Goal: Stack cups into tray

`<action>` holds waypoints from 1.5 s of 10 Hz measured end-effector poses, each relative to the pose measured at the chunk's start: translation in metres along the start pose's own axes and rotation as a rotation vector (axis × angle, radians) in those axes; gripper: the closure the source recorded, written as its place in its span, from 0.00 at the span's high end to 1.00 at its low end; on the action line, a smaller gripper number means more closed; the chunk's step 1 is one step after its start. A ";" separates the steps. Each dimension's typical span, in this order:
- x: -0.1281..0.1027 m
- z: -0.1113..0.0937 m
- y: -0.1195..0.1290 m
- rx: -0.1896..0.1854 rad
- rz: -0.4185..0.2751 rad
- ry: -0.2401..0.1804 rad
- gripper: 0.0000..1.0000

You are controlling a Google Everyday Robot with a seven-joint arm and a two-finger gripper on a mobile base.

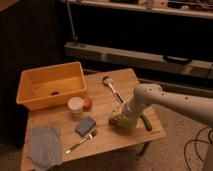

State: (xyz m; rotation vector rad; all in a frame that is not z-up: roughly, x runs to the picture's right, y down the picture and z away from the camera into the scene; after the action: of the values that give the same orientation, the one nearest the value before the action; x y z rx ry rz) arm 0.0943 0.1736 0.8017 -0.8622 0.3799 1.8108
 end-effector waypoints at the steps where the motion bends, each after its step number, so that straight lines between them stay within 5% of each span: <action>1: -0.001 0.000 0.001 -0.003 0.004 0.001 0.80; 15: -0.014 0.009 0.007 0.028 0.084 -0.005 0.80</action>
State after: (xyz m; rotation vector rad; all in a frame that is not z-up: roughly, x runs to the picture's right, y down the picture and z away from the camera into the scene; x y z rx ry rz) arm 0.0876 0.1668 0.8168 -0.8328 0.4437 1.8804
